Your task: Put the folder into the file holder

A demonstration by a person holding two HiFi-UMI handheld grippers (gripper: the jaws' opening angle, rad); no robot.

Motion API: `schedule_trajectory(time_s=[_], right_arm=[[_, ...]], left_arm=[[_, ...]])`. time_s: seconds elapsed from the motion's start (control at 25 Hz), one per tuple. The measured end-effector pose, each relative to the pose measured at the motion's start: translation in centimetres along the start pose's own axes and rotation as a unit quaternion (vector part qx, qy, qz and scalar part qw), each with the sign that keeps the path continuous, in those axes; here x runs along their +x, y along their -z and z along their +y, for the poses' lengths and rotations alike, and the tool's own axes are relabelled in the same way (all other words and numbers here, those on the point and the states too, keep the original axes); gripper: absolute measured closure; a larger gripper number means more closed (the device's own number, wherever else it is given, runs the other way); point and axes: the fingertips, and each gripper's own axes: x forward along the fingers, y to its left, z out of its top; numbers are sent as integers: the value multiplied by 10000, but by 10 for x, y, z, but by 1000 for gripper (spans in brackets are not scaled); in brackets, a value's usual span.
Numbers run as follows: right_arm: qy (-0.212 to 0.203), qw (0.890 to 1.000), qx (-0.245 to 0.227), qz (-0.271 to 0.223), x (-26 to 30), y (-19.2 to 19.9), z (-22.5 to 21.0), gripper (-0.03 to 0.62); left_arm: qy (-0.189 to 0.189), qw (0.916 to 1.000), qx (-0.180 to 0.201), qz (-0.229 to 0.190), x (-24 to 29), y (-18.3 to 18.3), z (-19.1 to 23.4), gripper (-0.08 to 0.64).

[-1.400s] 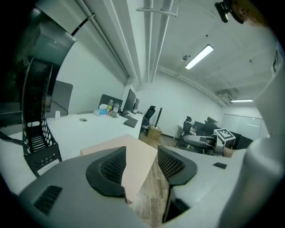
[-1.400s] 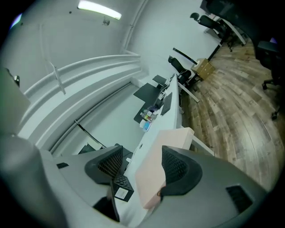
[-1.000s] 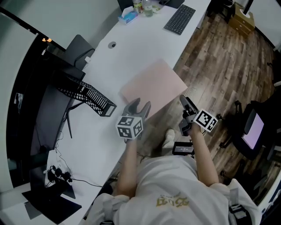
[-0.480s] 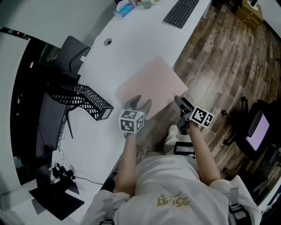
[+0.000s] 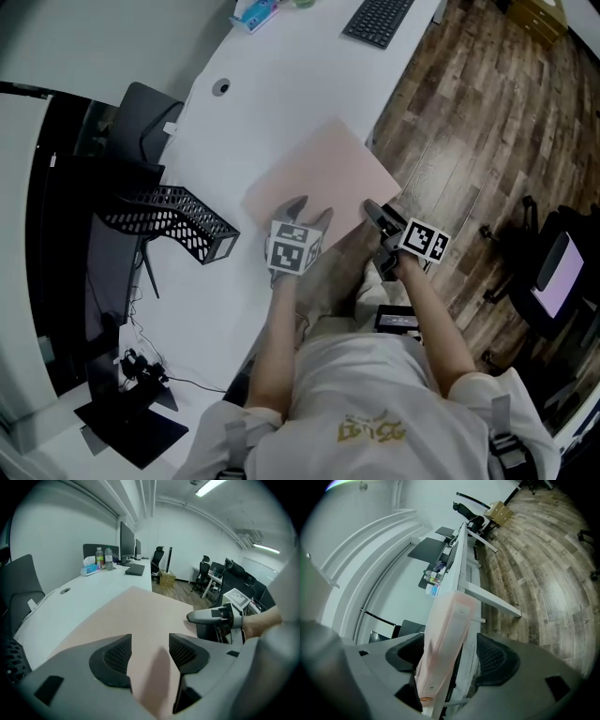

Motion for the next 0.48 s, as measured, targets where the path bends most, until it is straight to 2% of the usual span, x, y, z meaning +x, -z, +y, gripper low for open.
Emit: schedule_trajectory(time_s=[0.16, 0.28, 0.48], right_arm=[[-132, 9997, -160, 152, 14, 3, 5, 247], [-235, 9996, 76, 144, 25, 4, 7, 247], [-345, 9989, 203, 243, 39, 7, 8, 255]], left_arm=[[37, 9999, -53, 79, 9, 0, 2, 296], [20, 9998, -128, 117, 14, 6, 3, 294], [-127, 9998, 34, 123, 18, 7, 4, 311]])
